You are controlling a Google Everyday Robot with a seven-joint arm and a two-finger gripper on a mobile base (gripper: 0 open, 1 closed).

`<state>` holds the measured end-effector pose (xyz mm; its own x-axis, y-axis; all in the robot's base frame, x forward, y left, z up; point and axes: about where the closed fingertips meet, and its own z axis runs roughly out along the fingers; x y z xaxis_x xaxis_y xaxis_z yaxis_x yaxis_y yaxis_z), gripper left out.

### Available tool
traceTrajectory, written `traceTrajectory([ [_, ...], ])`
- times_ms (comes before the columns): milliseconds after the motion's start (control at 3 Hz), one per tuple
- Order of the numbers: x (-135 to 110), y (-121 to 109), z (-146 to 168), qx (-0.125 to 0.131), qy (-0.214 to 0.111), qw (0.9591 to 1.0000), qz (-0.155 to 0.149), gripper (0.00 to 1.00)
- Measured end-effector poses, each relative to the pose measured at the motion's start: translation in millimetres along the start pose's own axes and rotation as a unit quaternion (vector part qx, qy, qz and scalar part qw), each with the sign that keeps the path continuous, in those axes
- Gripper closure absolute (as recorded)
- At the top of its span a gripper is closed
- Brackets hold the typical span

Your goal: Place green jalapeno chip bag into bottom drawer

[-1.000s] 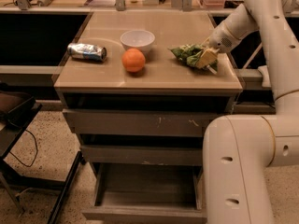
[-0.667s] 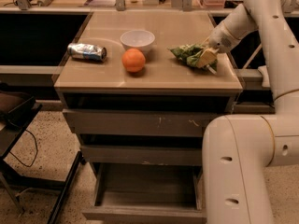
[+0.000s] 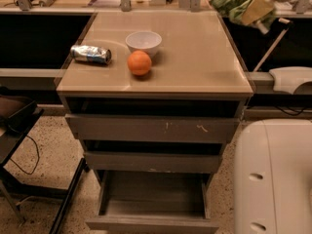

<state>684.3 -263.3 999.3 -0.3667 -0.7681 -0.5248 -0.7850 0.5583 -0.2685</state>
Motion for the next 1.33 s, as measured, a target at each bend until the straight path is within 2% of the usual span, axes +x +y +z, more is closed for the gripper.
traceTrajectory([
  [333, 69, 1, -28, 0.036, 0.029, 0.9941, 0.098, 1.0],
  [667, 95, -1, -31, 0.062, 0.028, 0.9879, 0.14, 1.0],
  [1000, 92, -7, -24, 0.065, 0.018, 0.9877, 0.141, 1.0],
  [1333, 114, 9, -20, 0.029, 0.005, 0.9839, 0.177, 1.0],
])
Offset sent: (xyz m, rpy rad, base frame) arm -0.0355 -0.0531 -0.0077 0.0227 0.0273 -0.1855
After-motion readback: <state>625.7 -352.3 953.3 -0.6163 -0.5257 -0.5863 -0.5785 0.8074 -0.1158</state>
